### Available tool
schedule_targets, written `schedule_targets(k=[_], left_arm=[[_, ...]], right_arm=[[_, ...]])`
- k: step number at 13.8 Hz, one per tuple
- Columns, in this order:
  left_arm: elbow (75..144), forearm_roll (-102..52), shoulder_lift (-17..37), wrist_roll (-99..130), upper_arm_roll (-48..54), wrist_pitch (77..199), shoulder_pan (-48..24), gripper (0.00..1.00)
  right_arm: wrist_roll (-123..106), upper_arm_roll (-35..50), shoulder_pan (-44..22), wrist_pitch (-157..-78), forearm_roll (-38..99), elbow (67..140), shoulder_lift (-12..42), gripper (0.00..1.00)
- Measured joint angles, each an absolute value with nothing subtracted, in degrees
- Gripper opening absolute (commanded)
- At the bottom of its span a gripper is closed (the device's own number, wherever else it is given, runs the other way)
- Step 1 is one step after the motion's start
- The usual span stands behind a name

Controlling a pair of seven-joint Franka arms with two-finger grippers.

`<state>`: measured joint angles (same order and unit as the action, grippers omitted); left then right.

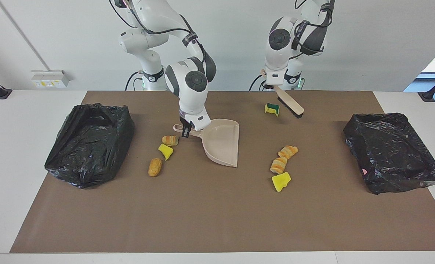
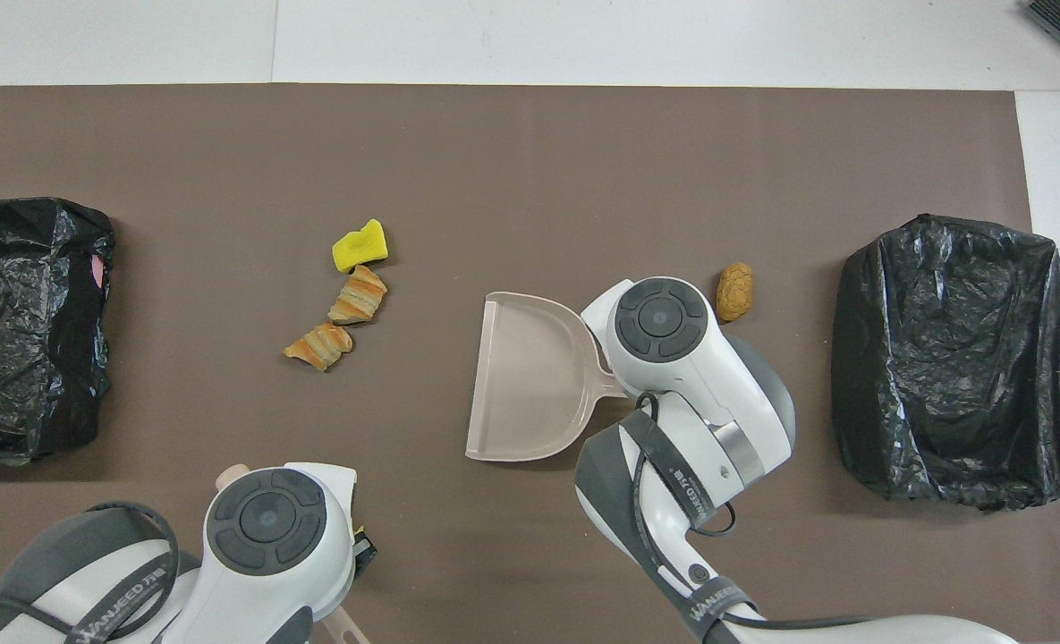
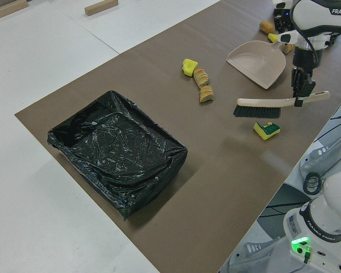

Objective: Sweep and dump trash in bin

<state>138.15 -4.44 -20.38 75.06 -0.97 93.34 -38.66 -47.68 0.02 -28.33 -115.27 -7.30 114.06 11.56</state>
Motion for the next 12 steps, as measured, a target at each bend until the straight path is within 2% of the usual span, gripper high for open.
schedule_targets(k=[5, 8, 12], left_arm=[[143.2, -11.97, -20.41, 88.71, -0.87, 97.03, -41.75, 0.0], [145.84, -13.47, -19.92, 91.04, -0.98, 104.21, -41.85, 0.0], [144.54, -14.48, -16.71, 88.86, -2.04, 110.86, -38.75, 0.0]], right_arm=[[-45.6, 0.04, -29.95, -118.35, -8.13, 117.24, 9.9, 0.0], [-46.0, 0.03, -29.95, -118.35, -8.81, 117.99, 9.38, 0.0], [-46.05, 0.03, -29.95, -118.36, -10.17, 118.38, 9.25, 0.0]])
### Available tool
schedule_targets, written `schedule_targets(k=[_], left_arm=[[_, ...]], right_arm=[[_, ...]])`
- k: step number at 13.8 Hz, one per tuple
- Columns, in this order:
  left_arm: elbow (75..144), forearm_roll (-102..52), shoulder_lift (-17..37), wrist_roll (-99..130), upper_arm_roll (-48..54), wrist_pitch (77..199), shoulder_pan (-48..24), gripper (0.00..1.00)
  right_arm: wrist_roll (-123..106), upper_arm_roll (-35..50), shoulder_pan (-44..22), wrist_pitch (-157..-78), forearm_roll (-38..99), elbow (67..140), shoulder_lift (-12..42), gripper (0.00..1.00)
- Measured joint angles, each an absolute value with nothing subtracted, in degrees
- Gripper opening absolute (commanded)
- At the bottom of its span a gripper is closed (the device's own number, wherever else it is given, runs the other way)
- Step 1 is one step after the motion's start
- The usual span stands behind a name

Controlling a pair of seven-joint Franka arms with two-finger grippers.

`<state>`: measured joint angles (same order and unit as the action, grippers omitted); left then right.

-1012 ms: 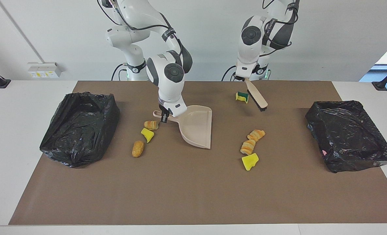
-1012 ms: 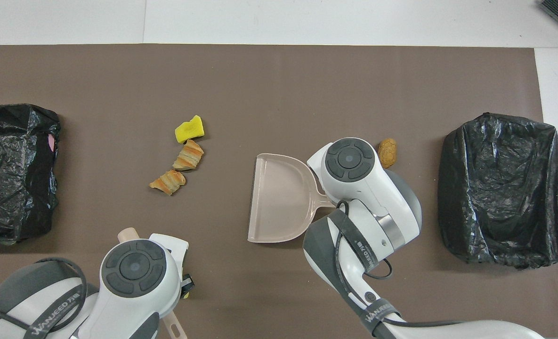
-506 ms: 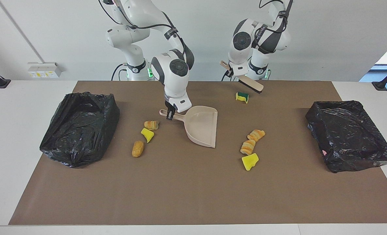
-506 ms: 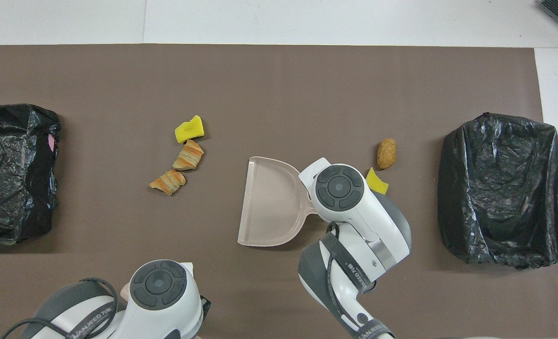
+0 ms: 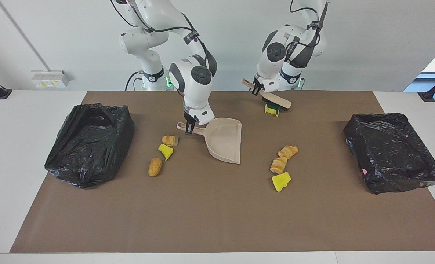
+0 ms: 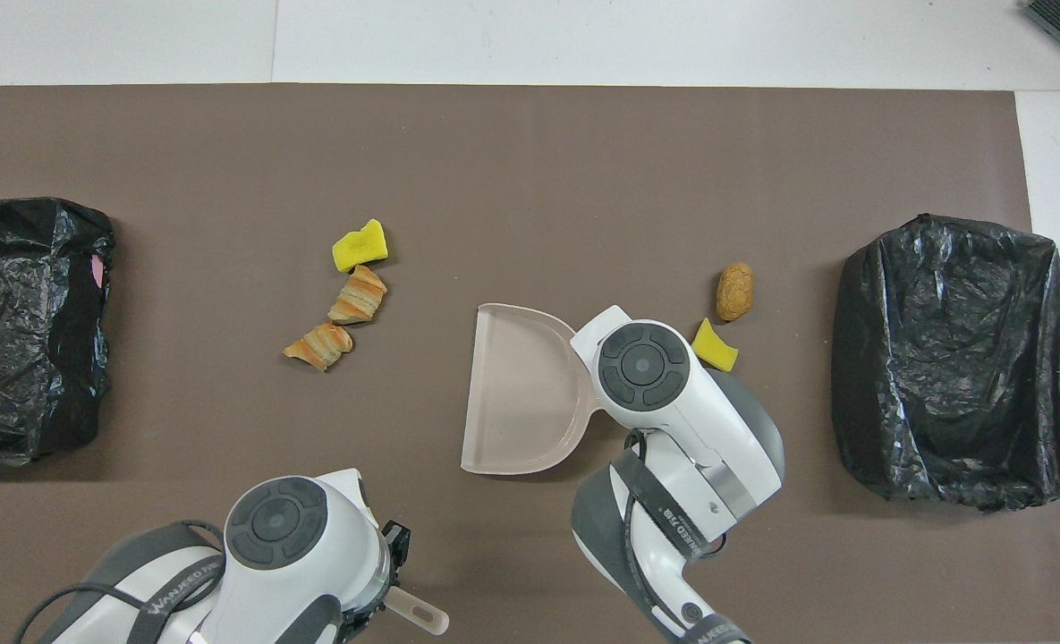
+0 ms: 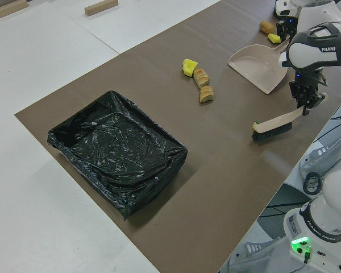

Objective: Sweep and dump trash in bin

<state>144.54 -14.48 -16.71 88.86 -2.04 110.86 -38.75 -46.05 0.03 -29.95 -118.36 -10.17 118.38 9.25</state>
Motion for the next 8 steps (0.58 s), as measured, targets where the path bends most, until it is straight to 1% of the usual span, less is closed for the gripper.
schedule_targets(k=[2, 4, 6, 8], left_arm=[[140.64, -14.49, -13.48, 83.99, -2.42, 111.4, -34.4, 0.0], [134.4, -14.38, -8.97, 77.07, -2.71, 111.47, -30.99, 0.0], [127.84, -12.82, -4.57, 68.52, -2.72, 110.7, -30.16, 0.0], [122.42, -11.79, -1.56, 59.93, -2.3, 107.83, -30.27, 0.0]], right_arm=[[-46.06, 0.03, -29.95, -118.36, -10.22, 118.43, 9.23, 0.0], [-46.06, 0.03, -29.95, -118.36, -10.27, 118.45, 9.19, 0.0], [-46.06, 0.03, -29.92, -118.36, -10.28, 118.5, 9.12, 0.0], [-46.06, 0.0, -29.9, -118.36, -10.29, 118.55, 9.09, 0.0]])
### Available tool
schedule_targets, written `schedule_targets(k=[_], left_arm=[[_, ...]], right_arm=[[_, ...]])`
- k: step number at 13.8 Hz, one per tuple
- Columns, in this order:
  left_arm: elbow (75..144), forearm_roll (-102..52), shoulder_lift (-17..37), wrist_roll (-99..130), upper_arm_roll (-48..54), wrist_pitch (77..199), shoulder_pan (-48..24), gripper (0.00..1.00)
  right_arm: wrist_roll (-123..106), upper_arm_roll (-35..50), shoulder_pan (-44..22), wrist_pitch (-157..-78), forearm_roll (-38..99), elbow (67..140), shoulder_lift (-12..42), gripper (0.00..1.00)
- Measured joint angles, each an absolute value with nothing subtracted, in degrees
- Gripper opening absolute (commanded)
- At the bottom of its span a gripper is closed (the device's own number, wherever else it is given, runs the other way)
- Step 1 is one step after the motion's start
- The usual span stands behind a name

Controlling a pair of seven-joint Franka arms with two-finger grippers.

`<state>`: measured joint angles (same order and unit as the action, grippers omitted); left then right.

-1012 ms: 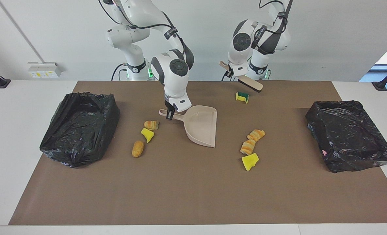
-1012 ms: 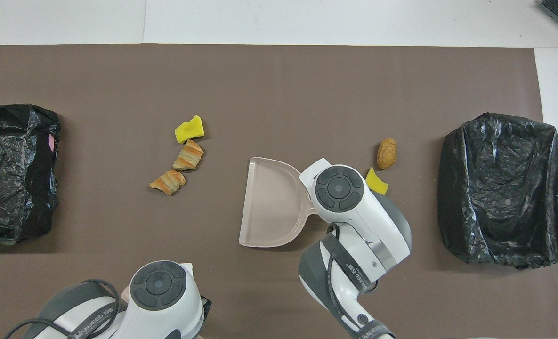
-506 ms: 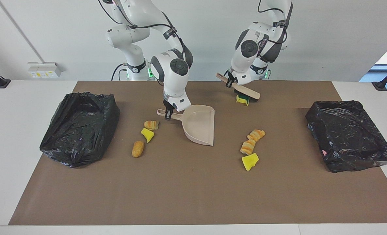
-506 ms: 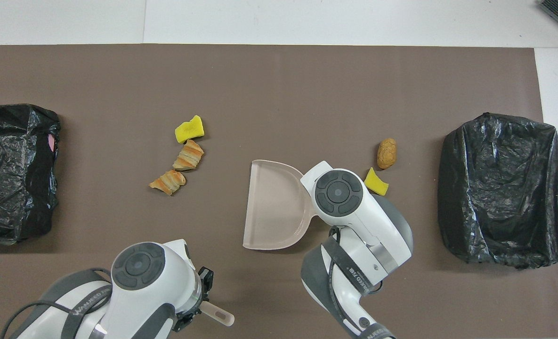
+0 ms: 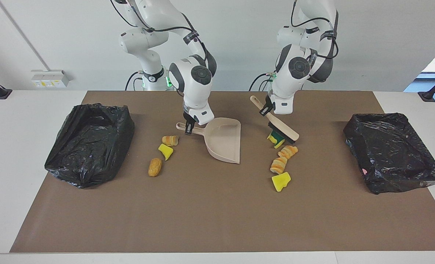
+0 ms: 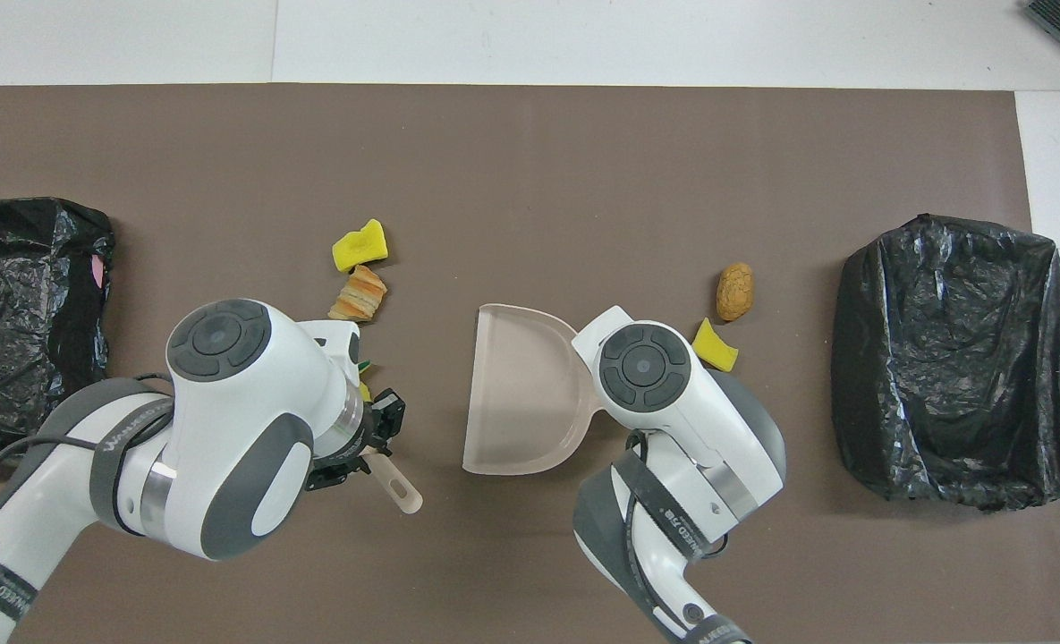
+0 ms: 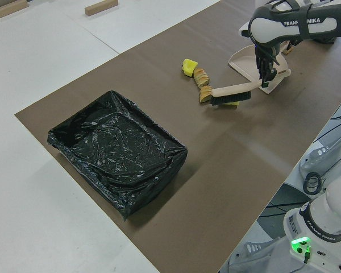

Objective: Sweep and dump trash in bin

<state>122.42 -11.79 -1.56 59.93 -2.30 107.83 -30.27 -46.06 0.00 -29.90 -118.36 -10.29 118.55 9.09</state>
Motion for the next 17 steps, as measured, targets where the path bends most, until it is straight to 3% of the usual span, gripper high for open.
schedule_targets(k=[4, 10, 17], left_arm=[[117.28, -5.8, -0.71, 48.95, -1.64, 105.16, -30.5, 0.0], [116.85, -1.01, -1.55, 24.46, -2.88, 102.61, -25.87, 0.0], [124.79, 2.07, -1.66, 13.63, -3.16, 111.44, -18.92, 0.0]], right_arm=[[-46.06, -0.04, -29.86, -118.36, -10.29, 118.68, 9.09, 0.0], [-46.06, -0.07, -29.83, -118.36, -10.29, 118.82, 9.07, 0.0], [-46.06, -0.09, -29.77, -118.36, -10.29, 118.9, 9.05, 0.0]])
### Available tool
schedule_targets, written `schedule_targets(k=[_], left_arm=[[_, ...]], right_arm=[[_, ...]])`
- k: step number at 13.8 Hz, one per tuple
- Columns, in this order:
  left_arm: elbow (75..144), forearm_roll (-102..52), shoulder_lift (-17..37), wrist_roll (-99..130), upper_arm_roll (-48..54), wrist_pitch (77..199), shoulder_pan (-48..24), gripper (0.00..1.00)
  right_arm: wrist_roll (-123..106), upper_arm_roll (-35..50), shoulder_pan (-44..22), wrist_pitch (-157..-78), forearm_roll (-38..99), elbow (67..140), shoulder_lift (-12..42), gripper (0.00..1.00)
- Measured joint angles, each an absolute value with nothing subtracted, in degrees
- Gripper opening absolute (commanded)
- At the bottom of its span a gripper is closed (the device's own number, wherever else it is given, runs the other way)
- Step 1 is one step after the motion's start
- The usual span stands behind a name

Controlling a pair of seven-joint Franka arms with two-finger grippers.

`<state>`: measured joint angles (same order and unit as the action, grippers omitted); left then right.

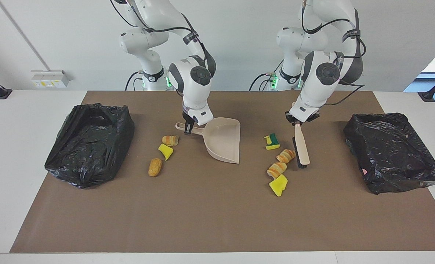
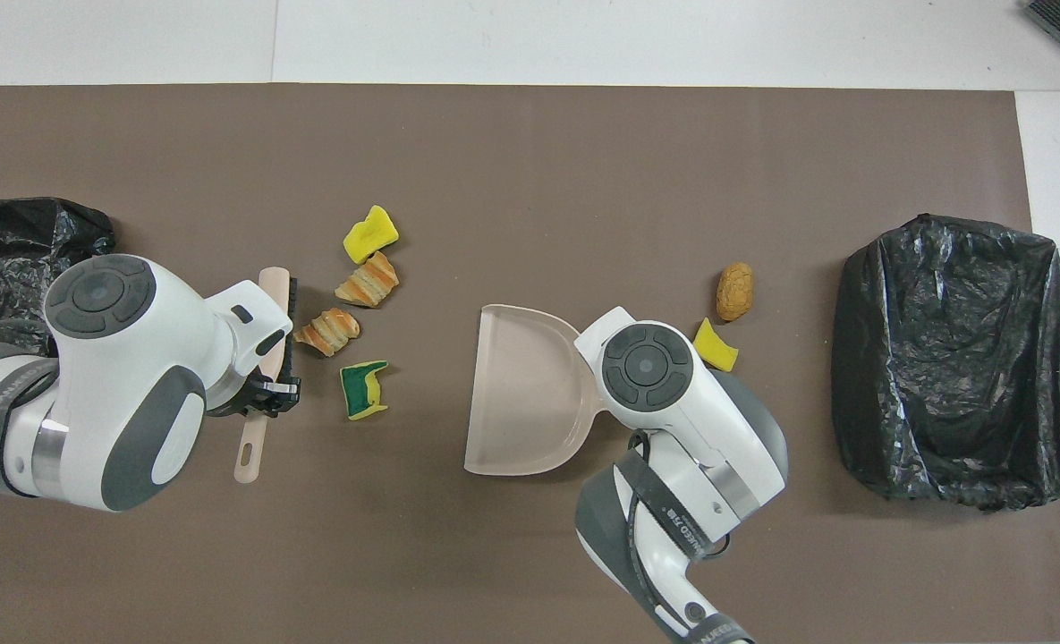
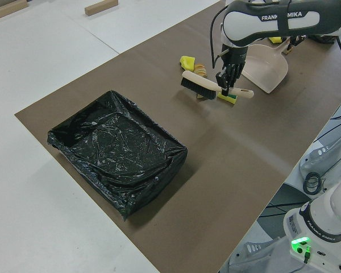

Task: Sweep and dump trash in bin
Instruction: 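Sweep the sponge and bread pieces into the dustpan with the left gripper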

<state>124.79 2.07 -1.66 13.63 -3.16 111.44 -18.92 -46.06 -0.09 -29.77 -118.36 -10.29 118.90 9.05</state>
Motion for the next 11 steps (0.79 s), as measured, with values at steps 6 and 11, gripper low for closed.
schedule_targets(k=[6, 11], left_arm=[[132.5, 2.42, -4.84, 18.19, -1.7, 116.07, -21.89, 0.0], [132.69, -7.76, -4.94, 23.66, -1.19, 118.53, -31.86, 0.0]], right_arm=[[-46.06, -0.09, -29.76, -118.36, -10.29, 118.93, 9.03, 0.0], [-46.06, -0.1, -29.72, -118.36, -10.29, 118.95, 9.03, 0.0]])
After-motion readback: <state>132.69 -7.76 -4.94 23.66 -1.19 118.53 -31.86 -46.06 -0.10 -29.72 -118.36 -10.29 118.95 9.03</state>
